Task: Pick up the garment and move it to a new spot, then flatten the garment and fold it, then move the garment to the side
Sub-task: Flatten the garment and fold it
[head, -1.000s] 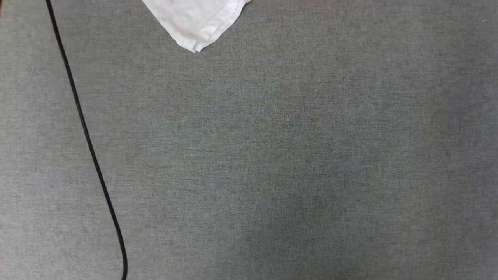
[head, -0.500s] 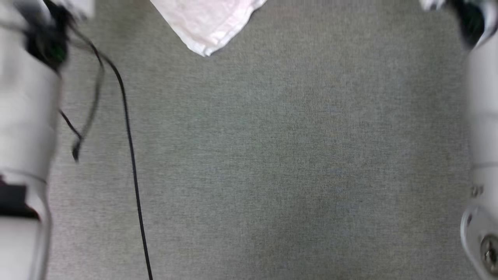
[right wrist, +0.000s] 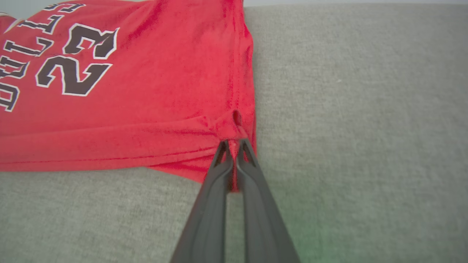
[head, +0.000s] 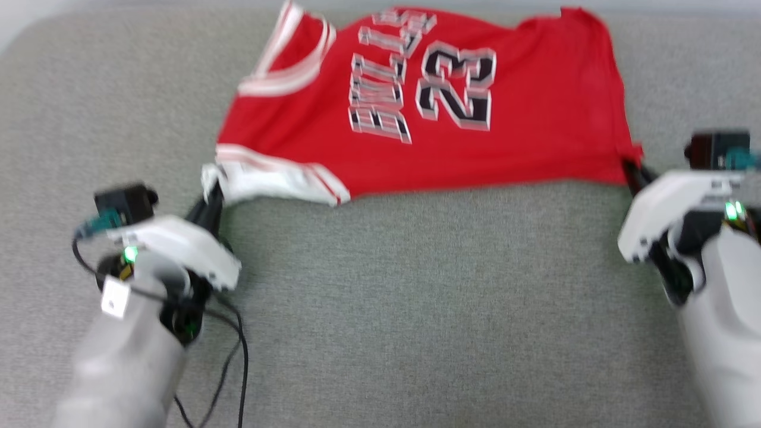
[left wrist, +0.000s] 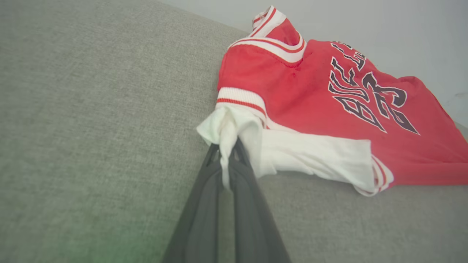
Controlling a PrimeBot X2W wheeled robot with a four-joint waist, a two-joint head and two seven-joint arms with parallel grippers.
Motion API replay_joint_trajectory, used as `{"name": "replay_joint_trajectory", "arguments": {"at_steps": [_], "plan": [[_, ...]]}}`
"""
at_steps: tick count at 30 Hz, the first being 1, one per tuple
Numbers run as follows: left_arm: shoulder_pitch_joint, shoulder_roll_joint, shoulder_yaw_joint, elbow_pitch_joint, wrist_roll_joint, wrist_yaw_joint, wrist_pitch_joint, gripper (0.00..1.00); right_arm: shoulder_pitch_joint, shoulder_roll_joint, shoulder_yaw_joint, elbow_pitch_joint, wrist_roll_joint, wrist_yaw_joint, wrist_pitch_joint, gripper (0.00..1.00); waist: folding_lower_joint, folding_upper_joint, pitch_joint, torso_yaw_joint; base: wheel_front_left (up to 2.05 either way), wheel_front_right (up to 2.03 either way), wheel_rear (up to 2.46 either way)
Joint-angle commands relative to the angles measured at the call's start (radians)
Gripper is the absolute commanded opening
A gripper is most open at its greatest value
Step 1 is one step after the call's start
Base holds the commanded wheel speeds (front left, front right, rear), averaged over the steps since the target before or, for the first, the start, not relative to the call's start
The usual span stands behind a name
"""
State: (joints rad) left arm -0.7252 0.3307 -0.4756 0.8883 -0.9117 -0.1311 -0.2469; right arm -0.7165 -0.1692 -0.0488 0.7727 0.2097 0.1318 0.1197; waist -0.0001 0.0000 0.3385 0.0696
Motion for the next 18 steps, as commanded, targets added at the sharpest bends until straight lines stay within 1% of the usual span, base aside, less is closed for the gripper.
{"name": "replay_joint_trajectory", "arguments": {"at_steps": [1,3,6,8,9,13,18], "plan": [[0.062,0.0,-0.004,-0.01,-0.007,0.001,-0.008,0.0,0.075,-0.023,0.005,-0.02,0.023,-0.002,-0.003,0.0,0.0001,0.0,-0.08,0.02,0.0,0.0,0.0],[0.134,-0.001,-0.005,-0.018,-0.009,0.002,-0.012,0.0,0.154,-0.035,0.013,-0.055,0.044,-0.002,-0.003,0.0,0.0001,0.0,-0.122,0.026,0.0,0.0,0.0],[0.222,0.003,-0.003,-0.045,-0.01,0.005,-0.015,0.0,0.269,-0.053,-0.004,-0.121,0.07,-0.002,0.019,0.0,0.0001,0.0,-0.172,0.03,0.0,0.0,0.0],[0.288,0.007,0.0,-0.066,-0.007,0.019,-0.017,0.0,0.357,-0.045,-0.02,-0.17,0.083,-0.002,0.037,0.0,0.0001,0.0,-0.213,0.034,0.0,0.0,0.0],[0.288,0.007,0.0,-0.066,-0.007,0.019,-0.017,0.0,0.357,-0.045,-0.02,-0.17,0.083,-0.002,0.037,0.0,0.0001,0.0,-0.213,0.034,0.0,0.0,0.0],[0.404,0.024,0.008,-0.14,-0.006,0.054,-0.019,0.0,0.518,-0.027,-0.056,-0.308,0.089,-0.002,0.082,0.0,0.0001,0.0,-0.275,0.036,0.0,0.0,0.0],[0.559,0.055,-0.004,-0.279,-0.011,0.122,0.014,0.0,0.737,0.033,-0.13,-0.503,0.065,-0.002,0.155,0.0,0.0001,0.0,-0.338,0.048,0.0,0.0,0.0]]}}
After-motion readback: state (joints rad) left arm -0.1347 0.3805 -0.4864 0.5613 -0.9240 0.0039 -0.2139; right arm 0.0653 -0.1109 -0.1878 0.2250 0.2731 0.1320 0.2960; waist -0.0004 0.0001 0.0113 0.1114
